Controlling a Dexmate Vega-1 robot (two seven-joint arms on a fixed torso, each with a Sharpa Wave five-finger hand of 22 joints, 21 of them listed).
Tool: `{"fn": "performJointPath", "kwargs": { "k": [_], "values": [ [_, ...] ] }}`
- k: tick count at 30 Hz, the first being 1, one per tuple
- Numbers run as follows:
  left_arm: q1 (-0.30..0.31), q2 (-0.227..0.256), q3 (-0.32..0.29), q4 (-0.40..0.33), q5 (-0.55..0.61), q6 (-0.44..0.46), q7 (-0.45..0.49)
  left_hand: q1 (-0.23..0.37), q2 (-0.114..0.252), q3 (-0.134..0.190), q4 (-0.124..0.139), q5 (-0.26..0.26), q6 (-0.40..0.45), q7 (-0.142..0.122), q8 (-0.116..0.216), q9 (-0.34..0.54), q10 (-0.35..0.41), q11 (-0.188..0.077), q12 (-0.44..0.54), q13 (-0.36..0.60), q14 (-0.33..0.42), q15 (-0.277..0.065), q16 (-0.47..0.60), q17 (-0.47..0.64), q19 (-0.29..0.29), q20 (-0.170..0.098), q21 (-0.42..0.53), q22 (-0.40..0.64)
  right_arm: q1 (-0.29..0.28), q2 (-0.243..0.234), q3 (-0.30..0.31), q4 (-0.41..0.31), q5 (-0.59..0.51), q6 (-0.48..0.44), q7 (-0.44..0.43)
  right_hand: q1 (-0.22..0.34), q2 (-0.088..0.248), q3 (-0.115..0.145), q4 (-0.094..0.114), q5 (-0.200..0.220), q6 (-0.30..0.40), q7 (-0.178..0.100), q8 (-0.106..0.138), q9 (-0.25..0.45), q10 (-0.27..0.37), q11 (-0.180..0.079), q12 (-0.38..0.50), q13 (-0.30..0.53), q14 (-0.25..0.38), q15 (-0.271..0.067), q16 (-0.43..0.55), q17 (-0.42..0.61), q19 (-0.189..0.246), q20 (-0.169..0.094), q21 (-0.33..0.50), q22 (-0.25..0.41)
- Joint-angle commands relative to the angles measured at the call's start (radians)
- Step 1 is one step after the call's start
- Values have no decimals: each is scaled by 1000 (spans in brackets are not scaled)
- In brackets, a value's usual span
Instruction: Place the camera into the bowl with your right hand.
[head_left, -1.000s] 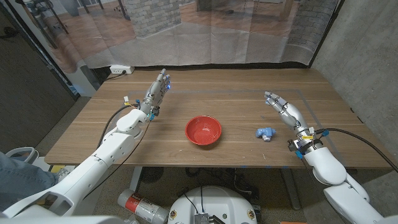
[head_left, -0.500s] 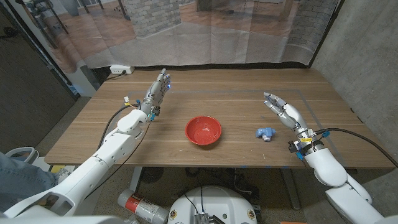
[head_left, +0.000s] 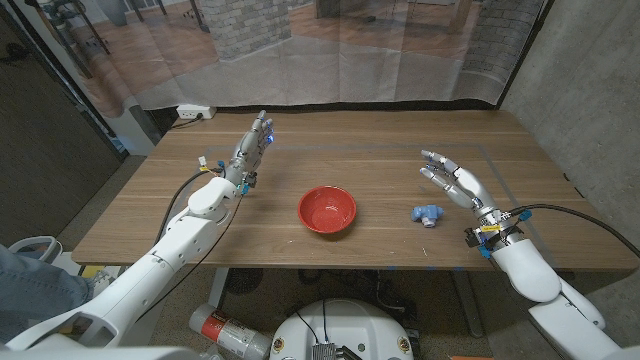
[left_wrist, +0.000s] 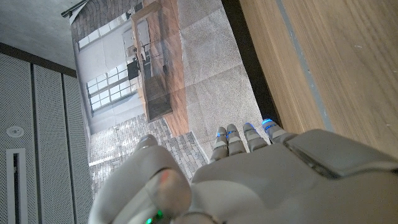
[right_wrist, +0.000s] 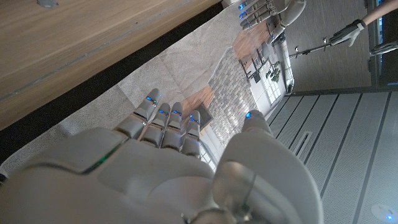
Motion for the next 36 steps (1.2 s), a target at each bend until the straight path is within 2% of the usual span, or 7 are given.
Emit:
{"fn": "performJointPath", "kwargs": {
  "k": [1, 8, 21, 28, 36],
  "values": [
    [5, 3, -2, -12, 3, 4, 8, 0, 11, -6, 1, -3, 9, 2, 3, 6, 10, -1, 4, 5, 2, -1, -1, 4, -13, -27, -2, 3, -26, 4, 25, -23, -100, -10, -51, 16, 3, 3, -12, -3, -6, -8, -4, 0, -1, -10, 1, 0, 10, -2, -2, 1, 9, -11, -5, 3],
    [5, 2, -2, -17, 9, -2, 11, 2, 15, -6, 1, -4, 18, 10, 5, 6, 13, 6, 4, 5, 4, 5, -1, 4, -12, -27, -5, 3, -35, -1, 31, -35, -157, -19, -69, 30, 4, 8, -22, -4, 0, -19, -2, 1, 8, -19, 4, 0, 19, -4, -1, 0, 18, -8, -8, 3],
    [7, 3, -5, -17, 6, -2, 12, 6, 20, -6, 0, -5, 20, 11, 4, 6, 14, 5, 4, 5, 4, 7, -2, 4, -10, -26, -10, 3, -61, -16, 39, -80, -233, -72, -81, 46, -3, 12, -36, -3, -6, -23, -5, 1, 4, -14, 1, 0, 19, -7, -3, 0, 26, 10, -14, 3],
    [9, -2, -5, -20, 9, -4, 21, 9, 23, -6, 0, -6, 24, 9, 5, 6, 15, 7, 3, 5, 2, 9, -3, 4, -11, -26, -13, 4, -83, -27, 48, -114, -323, -101, -113, 51, -5, 14, -40, -2, -8, -24, -6, 1, 3, -15, 1, 0, 17, -6, -5, 1, 27, 12, -18, 3],
    [9, -3, -1, -27, 15, -3, 24, 11, 25, -6, -1, -7, 27, 10, 5, 6, 17, 9, 3, 5, 1, 9, -4, 4, -10, -28, -16, 4, -96, -38, 53, -124, -351, -116, -124, 56, -5, 16, -44, -2, -9, -23, -6, 1, 1, -15, 0, 0, 17, -7, -5, 1, 28, 13, -21, 3]
  ]
}}
